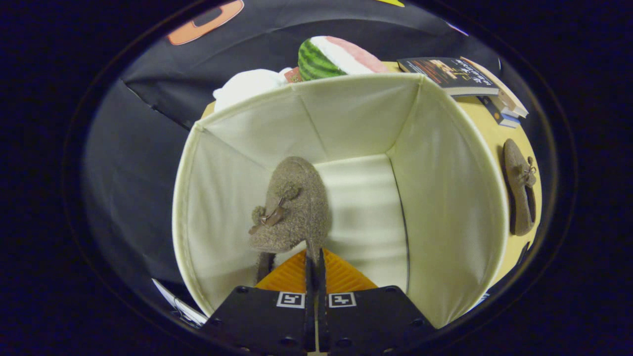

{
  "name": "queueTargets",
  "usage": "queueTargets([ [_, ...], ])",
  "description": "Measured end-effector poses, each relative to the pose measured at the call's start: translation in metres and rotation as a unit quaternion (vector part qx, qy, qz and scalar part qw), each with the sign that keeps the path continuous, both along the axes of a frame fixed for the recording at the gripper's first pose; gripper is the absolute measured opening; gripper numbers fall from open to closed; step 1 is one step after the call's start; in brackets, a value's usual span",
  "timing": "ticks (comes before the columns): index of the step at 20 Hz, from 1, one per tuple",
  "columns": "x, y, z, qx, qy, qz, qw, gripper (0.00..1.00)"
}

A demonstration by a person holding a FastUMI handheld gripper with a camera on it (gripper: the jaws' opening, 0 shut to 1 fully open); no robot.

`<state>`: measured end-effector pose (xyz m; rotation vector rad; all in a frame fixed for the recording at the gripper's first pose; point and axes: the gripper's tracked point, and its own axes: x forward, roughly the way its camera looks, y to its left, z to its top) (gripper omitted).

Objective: Open the storage box then place both shoes into the box .Put the left shoe in first, then the right shoe, with the right side of both shoes facing outward in a uniform manner.

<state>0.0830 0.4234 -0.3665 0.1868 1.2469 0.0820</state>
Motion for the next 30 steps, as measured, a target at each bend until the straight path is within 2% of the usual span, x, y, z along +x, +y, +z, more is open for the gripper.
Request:
queueTargets([
  [1, -0.001, 0.002, 0.002, 0.011, 0.004, 0.005, 1.0, 0.05],
  [2, -0.001, 0.001, -0.001, 0.012, 0.005, 0.009, 1.0, 0.13],
  [4, -0.004, 0.003, 0.014, 0.025, -0.007, 0.026, 0.999, 0.34],
  [8, -0.005, -0.015, 0.071, 0.008, -0.085, 0.075, 0.994, 0.95],
  [10, -0.008, -0.029, 0.107, 0.009, -0.129, 0.112, 0.985, 0.96],
  [12, -0.014, -0.05, 0.14, 0.011, -0.161, 0.13, 0.978, 0.96],
  [15, -0.016, -0.105, 0.178, 0.019, -0.19, 0.123, 0.974, 0.96],
  [17, -0.012, -0.15, 0.186, 0.022, -0.195, 0.108, 0.975, 0.97],
  [26, 0.027, -0.388, 0.109, -0.07, -0.161, 0.03, 0.984, 0.96],
  [30, 0.033, -0.454, 0.062, -0.075, -0.121, -0.005, 0.99, 0.96],
])
